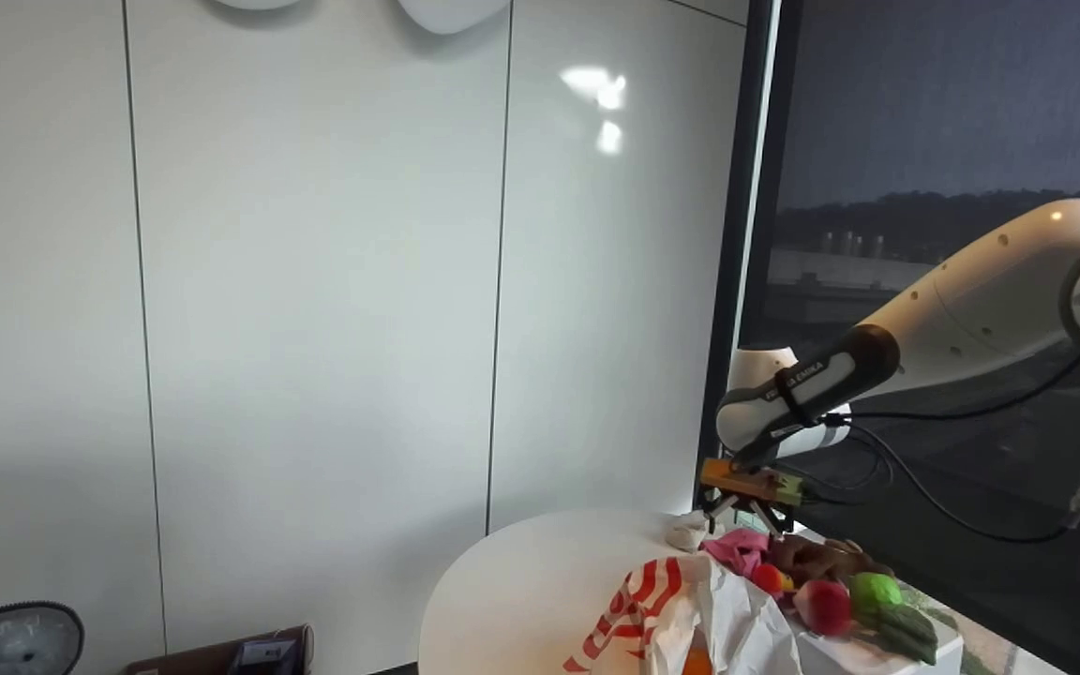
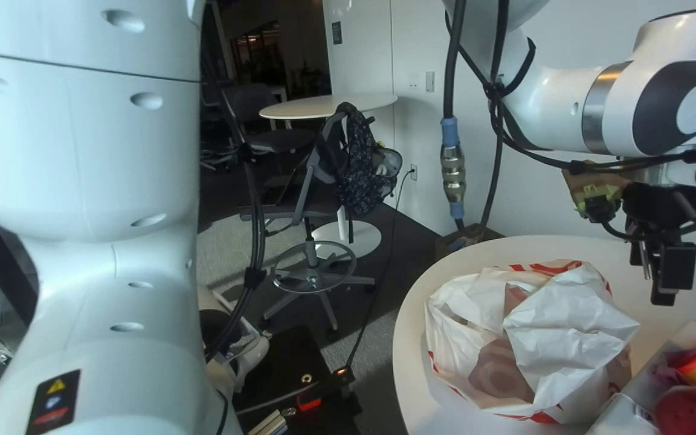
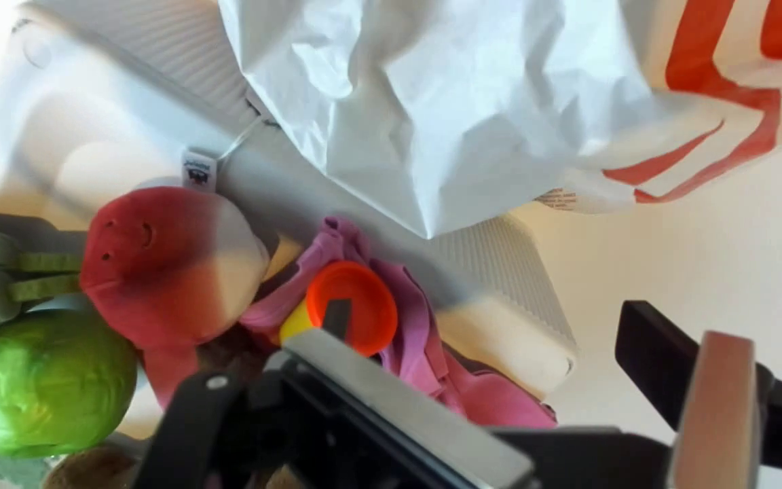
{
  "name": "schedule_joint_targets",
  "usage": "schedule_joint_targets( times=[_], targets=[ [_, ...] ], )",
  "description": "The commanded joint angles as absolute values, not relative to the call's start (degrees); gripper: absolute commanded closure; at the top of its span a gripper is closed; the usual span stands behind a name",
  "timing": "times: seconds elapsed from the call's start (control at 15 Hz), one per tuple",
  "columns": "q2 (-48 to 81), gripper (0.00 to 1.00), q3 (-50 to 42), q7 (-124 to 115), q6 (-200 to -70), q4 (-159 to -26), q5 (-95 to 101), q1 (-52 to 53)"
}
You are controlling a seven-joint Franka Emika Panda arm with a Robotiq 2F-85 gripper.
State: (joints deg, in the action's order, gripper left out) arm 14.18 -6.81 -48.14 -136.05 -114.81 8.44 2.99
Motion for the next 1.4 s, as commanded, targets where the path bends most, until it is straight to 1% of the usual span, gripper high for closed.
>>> schedule_joint_targets(
  times=[0.0,0.2,0.4,0.67,0.87,1.33],
  targets=[
    [3.01,0.0,-4.42,-43.12,-128.93,-122.65,8.03,3.7],
    [-1.1,0.0,-1.35,-36.19,-122.77,-127.71,4.22,3.61],
    [-0.66,0.0,1.29,-29.92,-121.81,-132.53,-0.22,4.21],
    [6.89,0.0,2.98,-26.68,-121.12,-133.44,1.01,4.53],
    [14.17,0.0,3.48,-24.95,-120.99,-131.18,-0.13,5.27],
    [27.8,0.0,2.67,-25.31,-130.22,-123.02,0.22,8.34]
  ],
)
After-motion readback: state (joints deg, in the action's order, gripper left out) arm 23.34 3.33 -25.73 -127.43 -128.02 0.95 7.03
